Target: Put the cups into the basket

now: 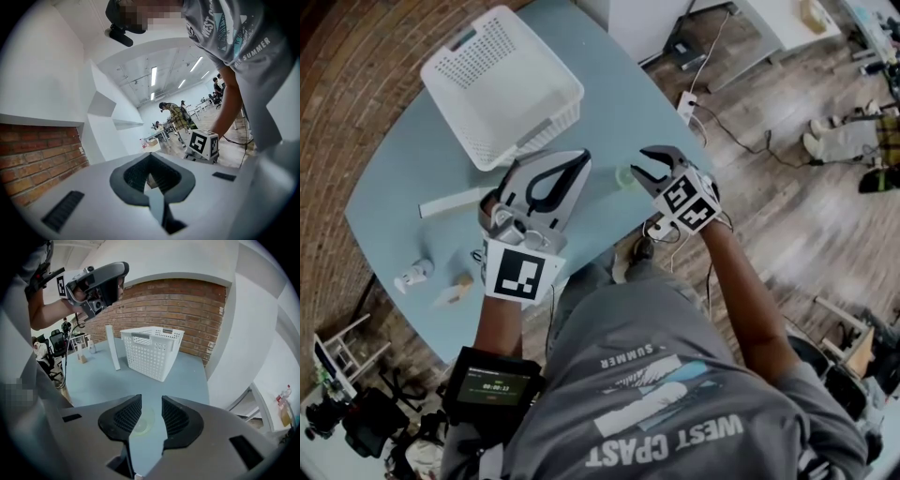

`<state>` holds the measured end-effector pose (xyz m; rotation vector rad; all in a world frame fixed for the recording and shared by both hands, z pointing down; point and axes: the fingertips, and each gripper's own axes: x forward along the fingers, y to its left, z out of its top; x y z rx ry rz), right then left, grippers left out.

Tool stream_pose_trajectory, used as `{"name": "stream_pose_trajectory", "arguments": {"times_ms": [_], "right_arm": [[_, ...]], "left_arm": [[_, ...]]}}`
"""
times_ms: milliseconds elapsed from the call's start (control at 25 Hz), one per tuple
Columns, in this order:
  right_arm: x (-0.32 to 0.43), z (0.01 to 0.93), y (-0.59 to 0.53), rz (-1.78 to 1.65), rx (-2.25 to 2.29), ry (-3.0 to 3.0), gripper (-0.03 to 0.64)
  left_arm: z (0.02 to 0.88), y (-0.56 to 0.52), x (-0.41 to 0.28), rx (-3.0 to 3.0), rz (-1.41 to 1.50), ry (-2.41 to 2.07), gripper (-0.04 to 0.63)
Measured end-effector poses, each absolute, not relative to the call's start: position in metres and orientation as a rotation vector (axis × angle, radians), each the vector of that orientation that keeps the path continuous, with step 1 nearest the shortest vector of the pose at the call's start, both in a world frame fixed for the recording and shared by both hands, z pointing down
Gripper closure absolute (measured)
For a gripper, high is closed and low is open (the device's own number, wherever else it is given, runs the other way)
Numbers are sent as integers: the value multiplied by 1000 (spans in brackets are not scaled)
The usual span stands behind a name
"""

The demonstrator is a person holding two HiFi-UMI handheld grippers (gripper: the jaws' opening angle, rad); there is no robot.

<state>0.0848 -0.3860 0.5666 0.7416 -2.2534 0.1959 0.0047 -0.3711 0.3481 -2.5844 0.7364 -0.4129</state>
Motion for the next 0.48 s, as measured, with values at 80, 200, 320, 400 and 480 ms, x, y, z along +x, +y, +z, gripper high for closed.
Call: {"name": "stream_pose_trajectory", "arguments": {"times_ms": [80, 200, 320, 400, 480], "right_arm": [[83, 576, -384, 219, 714, -2236, 492], [85, 590, -384, 244, 693, -2190, 492], [88, 605, -387, 260, 695, -2139, 492], [90, 613, -390, 271, 695, -2108, 494], [93, 621, -391, 283, 697, -2072, 494]], "left_arm": [[350, -372, 4, -2589, -416, 740, 597], [352, -373, 3, -2595, -419, 747, 597], [353, -373, 2, -2598, -423, 746, 597], [354, -374, 1, -2599, -423, 749, 597], [355, -374, 0, -2602, -423, 754, 597]]}}
